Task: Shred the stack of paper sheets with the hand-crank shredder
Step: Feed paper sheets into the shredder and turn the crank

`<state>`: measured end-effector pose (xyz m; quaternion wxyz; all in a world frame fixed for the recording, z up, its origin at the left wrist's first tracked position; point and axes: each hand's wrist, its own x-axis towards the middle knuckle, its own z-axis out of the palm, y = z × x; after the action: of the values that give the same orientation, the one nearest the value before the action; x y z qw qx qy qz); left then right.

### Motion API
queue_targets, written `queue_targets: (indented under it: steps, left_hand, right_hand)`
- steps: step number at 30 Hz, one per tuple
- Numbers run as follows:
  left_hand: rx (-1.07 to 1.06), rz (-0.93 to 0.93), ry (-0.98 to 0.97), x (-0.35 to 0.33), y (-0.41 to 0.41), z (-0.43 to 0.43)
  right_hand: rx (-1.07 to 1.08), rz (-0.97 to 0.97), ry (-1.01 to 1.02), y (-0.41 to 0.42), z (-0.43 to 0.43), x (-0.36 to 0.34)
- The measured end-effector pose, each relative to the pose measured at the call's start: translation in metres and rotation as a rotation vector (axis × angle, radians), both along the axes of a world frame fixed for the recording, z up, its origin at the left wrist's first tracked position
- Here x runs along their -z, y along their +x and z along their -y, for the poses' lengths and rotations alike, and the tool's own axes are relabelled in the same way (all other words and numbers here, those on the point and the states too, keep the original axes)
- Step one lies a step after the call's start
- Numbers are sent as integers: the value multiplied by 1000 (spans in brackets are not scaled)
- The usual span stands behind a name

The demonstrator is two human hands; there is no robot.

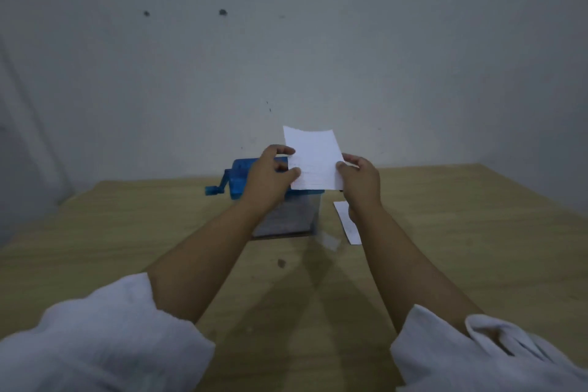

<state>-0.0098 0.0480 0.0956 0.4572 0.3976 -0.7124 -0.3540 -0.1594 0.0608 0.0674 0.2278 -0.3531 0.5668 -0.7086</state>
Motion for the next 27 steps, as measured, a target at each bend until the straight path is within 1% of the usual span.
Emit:
queue_targets:
  steps: [3, 6, 10, 12, 14, 17, 20, 24, 27]
  left_hand:
    - [-30, 59, 29, -13, 22, 16]
    - [-38, 107, 50, -23, 38, 32]
    - [-24, 78, 87, -35, 52, 51]
    - [11, 86, 87, -40, 56, 58]
    - [35, 81, 78, -43, 57, 66]
    - [10, 104, 26, -43, 55, 77]
    - [-17, 122, -18, -41, 54, 88]
    - [-30, 207, -25, -34, 56, 97]
    - [-7, 214, -6, -27, 60, 100]
  right_hand:
    - [-65, -86, 18, 15, 5, -14]
    - [-169, -155, 87, 23, 11, -29]
    - [-378, -164, 104, 24, 20, -48]
    - [-423, -102, 91, 21, 28, -55]
    - [-420, -73, 94, 19, 38, -61]
    - [-365, -173, 102, 18, 53, -65]
    - [-345, -233, 87, 18, 64, -64]
    - [-335, -319, 111, 19, 68, -57]
    - [-345, -353, 130, 16, 68, -51]
